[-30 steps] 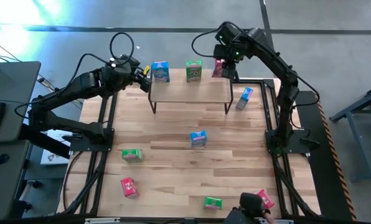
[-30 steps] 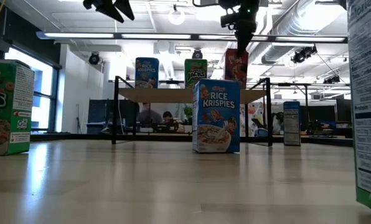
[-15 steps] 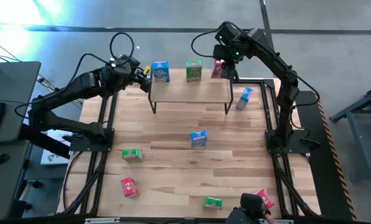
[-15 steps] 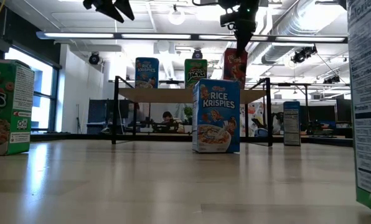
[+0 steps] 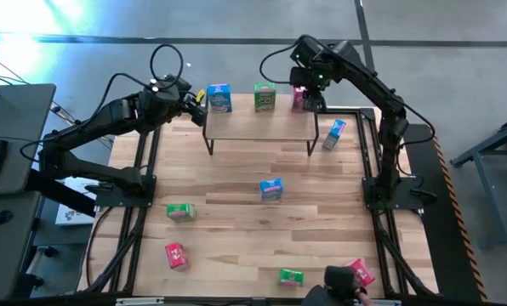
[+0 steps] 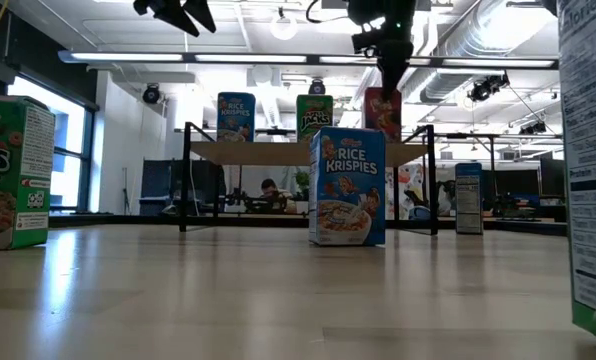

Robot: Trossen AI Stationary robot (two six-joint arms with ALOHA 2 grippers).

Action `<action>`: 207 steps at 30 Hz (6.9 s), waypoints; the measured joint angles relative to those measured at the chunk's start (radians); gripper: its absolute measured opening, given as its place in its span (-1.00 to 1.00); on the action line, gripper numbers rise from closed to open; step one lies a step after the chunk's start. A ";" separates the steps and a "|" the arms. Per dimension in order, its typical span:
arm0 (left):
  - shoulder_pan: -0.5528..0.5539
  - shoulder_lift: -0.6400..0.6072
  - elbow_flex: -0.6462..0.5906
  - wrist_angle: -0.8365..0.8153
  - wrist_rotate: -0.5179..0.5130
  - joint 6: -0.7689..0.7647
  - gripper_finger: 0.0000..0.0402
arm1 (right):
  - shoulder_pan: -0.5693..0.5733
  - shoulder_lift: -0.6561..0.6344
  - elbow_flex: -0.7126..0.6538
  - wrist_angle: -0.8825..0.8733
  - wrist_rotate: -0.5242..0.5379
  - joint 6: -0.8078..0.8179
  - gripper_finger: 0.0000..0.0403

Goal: Stack cereal on shelf
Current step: Put the top red cereal box on the shelf, then put the bottom blue cereal box on the shelf aligned with the other blue cereal box

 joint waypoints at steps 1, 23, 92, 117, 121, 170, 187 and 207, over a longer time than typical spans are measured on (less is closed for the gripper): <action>0.000 0.000 0.000 0.000 0.000 0.000 0.06 | 0.004 -0.001 -0.002 0.000 0.008 -0.003 -0.26; 0.000 0.000 0.000 0.000 0.000 0.000 0.06 | -0.012 -0.002 -0.007 0.001 -0.014 -0.006 -0.22; 0.000 0.000 0.000 0.000 0.002 0.000 0.06 | 0.082 -0.072 0.086 0.024 0.038 0.115 0.21; -0.002 0.000 0.000 0.001 0.034 0.000 0.06 | 0.340 -0.149 0.085 0.001 -0.058 0.496 0.21; -0.001 0.000 0.000 0.006 0.032 0.000 0.06 | 0.396 -0.149 0.085 0.001 -0.074 0.539 0.21; -0.433 0.000 0.125 -0.084 0.258 -0.185 0.06 | 0.680 -0.143 -0.302 0.146 -0.219 0.438 0.21; -0.449 0.000 0.125 -0.159 0.257 -0.185 0.06 | 0.684 -0.143 -0.636 0.432 -0.216 0.424 0.21; -0.412 0.000 0.123 -0.157 0.323 -0.194 0.06 | 0.674 -0.143 -0.736 0.544 -0.191 0.422 0.21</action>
